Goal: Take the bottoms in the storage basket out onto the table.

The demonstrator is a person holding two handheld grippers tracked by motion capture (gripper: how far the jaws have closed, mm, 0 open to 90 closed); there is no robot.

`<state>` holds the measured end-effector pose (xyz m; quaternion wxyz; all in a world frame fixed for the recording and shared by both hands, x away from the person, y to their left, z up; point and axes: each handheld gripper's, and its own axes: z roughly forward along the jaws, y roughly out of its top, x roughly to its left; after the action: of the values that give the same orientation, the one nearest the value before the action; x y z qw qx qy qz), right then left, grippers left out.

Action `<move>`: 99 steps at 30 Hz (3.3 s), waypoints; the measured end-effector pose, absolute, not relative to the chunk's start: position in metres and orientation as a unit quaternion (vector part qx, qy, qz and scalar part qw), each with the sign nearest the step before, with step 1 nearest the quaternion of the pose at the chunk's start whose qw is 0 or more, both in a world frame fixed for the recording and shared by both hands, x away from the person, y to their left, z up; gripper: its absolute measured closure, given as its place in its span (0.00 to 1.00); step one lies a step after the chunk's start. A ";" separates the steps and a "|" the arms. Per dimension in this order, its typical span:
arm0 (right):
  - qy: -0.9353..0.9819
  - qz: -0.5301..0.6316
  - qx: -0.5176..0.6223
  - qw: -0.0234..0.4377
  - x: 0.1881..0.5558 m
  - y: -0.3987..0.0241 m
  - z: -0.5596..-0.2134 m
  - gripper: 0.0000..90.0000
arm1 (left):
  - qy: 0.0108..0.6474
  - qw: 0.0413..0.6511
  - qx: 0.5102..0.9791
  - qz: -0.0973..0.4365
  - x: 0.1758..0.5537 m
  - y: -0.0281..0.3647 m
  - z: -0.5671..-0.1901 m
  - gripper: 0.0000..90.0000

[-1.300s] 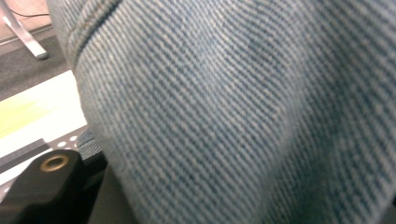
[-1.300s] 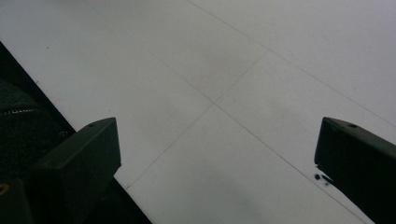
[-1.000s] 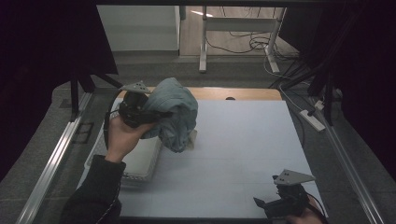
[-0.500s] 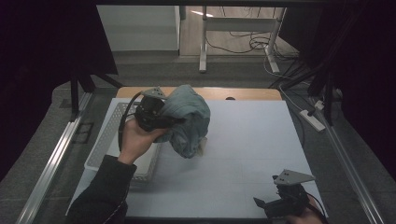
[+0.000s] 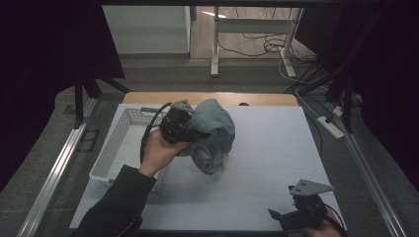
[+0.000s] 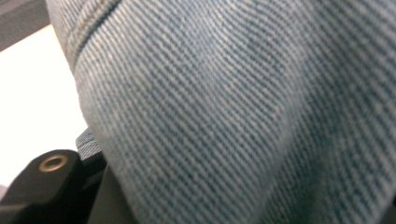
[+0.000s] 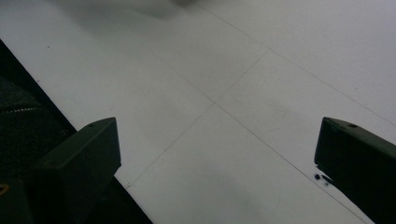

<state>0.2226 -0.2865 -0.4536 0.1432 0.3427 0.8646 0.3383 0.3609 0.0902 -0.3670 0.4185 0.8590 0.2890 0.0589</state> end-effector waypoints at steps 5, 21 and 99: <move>0.865 0.339 0.341 0.143 0.222 -0.287 -0.454 0.01 | 0.282 0.404 0.868 0.052 0.363 0.079 -0.377 0.68; 0.867 0.337 0.339 0.145 0.222 -0.286 -0.453 0.01 | 0.288 0.373 0.882 0.025 0.376 0.059 -0.414 0.67; 0.873 0.334 0.326 0.145 0.221 -0.284 -0.454 0.01 | 0.262 0.380 0.887 -0.029 0.391 0.030 -0.502 0.08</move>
<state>0.2210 -0.2844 -0.4542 0.1447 0.3256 0.8728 0.3337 0.3913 0.0297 -0.5021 0.3797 0.8868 0.2620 -0.0287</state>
